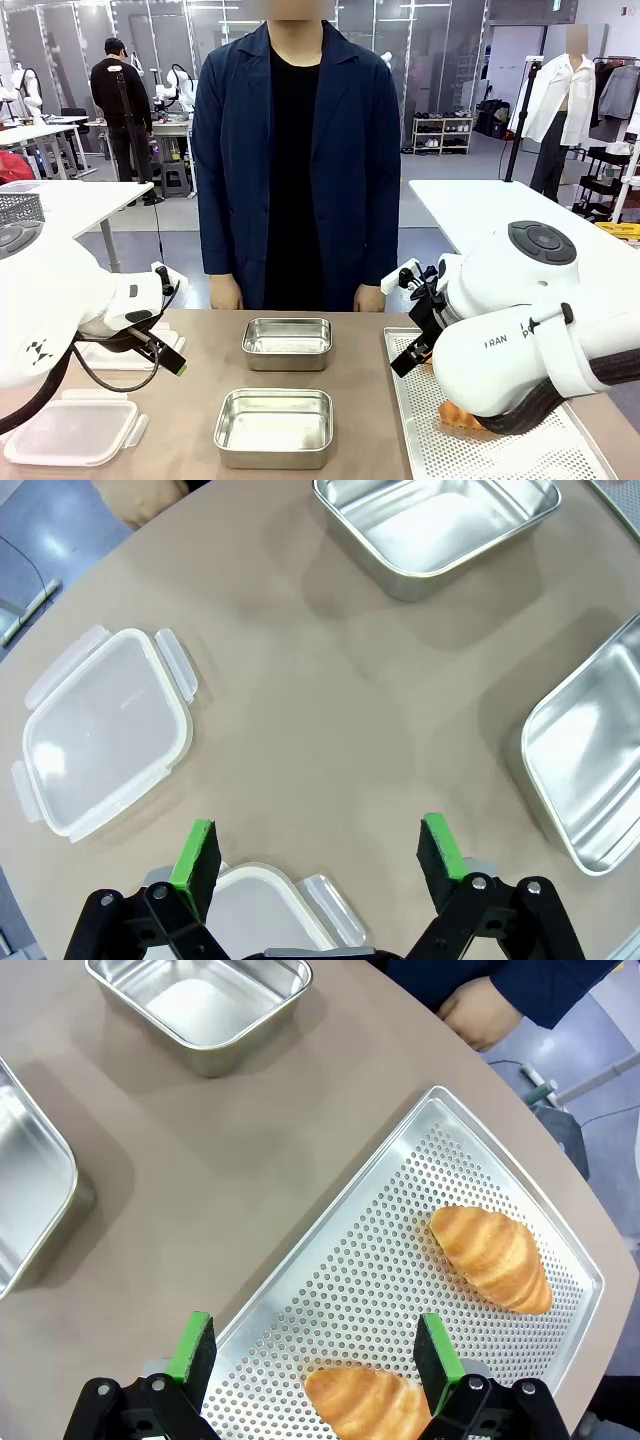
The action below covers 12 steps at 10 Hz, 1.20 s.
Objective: Place the bread into the airtight container.
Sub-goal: Pick up a Butter Roll and place it into an empty Airtight Container.
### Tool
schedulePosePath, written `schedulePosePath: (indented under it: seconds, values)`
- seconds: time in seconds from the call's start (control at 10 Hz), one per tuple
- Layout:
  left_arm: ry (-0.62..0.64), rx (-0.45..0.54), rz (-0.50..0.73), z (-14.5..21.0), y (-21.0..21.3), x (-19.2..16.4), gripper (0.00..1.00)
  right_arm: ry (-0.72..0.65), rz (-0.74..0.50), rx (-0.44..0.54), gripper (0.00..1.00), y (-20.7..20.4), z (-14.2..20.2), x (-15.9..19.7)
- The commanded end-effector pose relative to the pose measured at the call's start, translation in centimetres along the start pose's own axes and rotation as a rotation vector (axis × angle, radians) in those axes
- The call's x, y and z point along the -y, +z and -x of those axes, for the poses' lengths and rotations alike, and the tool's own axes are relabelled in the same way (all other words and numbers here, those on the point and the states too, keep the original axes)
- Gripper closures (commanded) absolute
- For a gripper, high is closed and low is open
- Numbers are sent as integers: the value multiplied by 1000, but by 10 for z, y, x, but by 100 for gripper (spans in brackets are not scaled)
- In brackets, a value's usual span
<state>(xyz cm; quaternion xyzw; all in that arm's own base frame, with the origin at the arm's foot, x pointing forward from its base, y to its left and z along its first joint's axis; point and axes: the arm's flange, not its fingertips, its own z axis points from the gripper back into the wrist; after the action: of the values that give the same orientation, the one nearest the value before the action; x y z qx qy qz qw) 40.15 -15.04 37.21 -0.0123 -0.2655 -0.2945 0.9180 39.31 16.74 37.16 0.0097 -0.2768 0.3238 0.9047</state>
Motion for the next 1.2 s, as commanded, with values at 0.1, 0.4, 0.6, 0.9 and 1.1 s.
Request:
schedulePosePath:
  seconds: [0.1,0.4,0.6,0.9,1.1]
  values:
    - [-12,-19,15,-19,47,-19,0,-61,-24,39,0,48,-12,26]
    - [28,37,123,-36,159,-60,0,-20,-57,35,0,173,-27,90]
    - [52,104,154,-30,270,-69,0,51,-80,54,0,260,-13,110]
    - [22,215,209,7,394,-76,0,128,-101,120,0,370,42,128]
    - [48,275,128,43,451,-83,0,128,-93,145,0,414,86,133]
